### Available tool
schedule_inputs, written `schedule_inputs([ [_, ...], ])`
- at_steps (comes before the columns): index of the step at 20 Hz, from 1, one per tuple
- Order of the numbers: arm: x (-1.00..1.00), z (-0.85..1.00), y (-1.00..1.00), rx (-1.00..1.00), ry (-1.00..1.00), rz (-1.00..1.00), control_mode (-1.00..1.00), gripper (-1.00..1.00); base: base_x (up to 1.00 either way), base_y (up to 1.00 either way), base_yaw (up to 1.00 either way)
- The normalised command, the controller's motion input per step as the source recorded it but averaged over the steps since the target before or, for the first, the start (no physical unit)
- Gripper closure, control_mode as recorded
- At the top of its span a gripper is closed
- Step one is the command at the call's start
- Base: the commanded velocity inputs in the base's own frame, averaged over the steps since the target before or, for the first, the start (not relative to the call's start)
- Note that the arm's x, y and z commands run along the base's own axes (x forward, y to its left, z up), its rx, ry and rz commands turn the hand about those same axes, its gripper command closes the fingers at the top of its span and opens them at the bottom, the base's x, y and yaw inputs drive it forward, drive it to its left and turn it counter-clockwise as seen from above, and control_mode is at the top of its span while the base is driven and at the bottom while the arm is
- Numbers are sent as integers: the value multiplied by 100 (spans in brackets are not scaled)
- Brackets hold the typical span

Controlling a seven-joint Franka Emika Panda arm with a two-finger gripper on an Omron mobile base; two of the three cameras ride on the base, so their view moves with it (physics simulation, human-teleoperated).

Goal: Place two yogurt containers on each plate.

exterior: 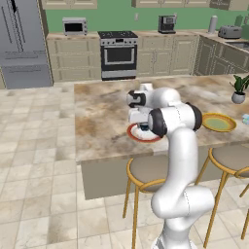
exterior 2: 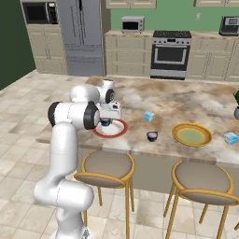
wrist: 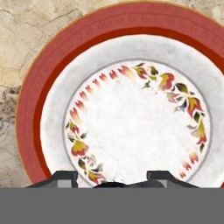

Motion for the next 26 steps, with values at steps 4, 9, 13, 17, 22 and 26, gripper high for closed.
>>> schedule_inputs([
  [4, 0, -4, 1, 0, -7, 0, -100, 100, 0, 0, 0],
  [9, 0, -7, 18, 0, -8, 0, -100, 100, 0, 0, 0],
  [13, 1, -2, 28, 0, -1, 0, -100, 100, 0, 0, 0],
  [17, 0, 0, 13, 0, 0, 0, -100, 100, 0, 0, 0],
  [22, 0, 0, 1, 0, 0, 0, -100, -100, 0, 0, 0],
  [26, 0, 0, 0, 0, 0, 0, -100, -100, 0, 0, 0],
])
